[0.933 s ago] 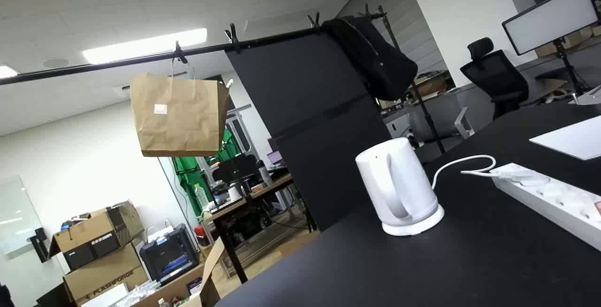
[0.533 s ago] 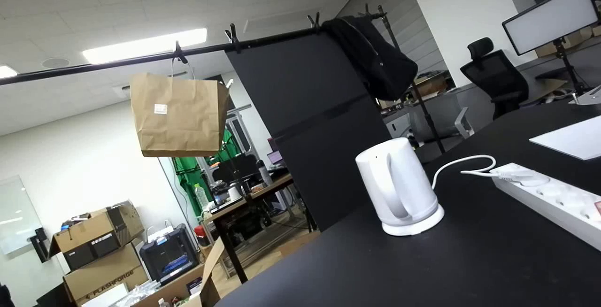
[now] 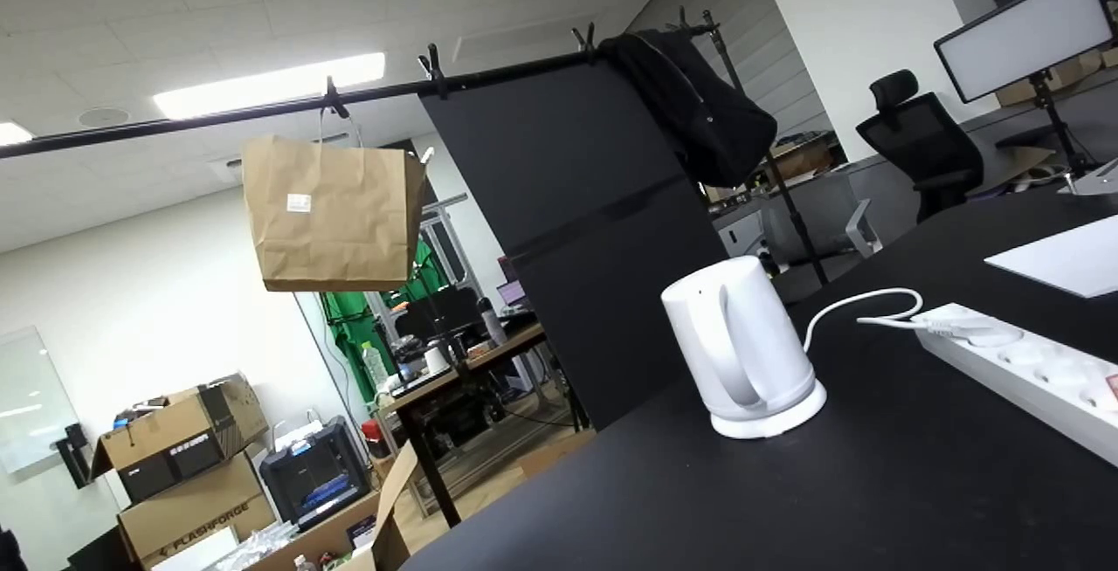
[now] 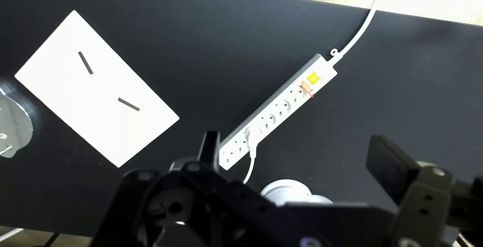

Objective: Turn off the extension cable

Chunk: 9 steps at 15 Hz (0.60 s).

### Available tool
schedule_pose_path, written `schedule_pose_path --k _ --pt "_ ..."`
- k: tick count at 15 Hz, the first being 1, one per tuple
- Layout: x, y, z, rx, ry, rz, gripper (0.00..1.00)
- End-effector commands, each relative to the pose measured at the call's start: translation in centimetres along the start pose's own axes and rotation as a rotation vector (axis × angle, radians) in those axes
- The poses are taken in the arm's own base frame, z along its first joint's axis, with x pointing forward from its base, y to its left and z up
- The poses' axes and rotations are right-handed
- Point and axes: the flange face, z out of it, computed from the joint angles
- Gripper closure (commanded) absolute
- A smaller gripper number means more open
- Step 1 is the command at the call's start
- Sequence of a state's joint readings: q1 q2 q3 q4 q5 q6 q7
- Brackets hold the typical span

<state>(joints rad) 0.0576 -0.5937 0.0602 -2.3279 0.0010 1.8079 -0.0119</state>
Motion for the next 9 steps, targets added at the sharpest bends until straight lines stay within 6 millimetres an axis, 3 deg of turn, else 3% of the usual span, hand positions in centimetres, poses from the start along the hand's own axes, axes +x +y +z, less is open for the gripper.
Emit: schedule_pose_path --k 1,7,8,9 --pt "-0.6 -1.7 1.3 -0.055 0.011 0.051 0.00" --pt "-1.7 -6.1 5.6 0.057 0.078 0.024 0.00" --pt "-1.8 -6.7 6.4 0.081 0.100 0.026 0.25" --pt "-1.8 -7.2 7.1 0.103 0.116 0.024 0.25"
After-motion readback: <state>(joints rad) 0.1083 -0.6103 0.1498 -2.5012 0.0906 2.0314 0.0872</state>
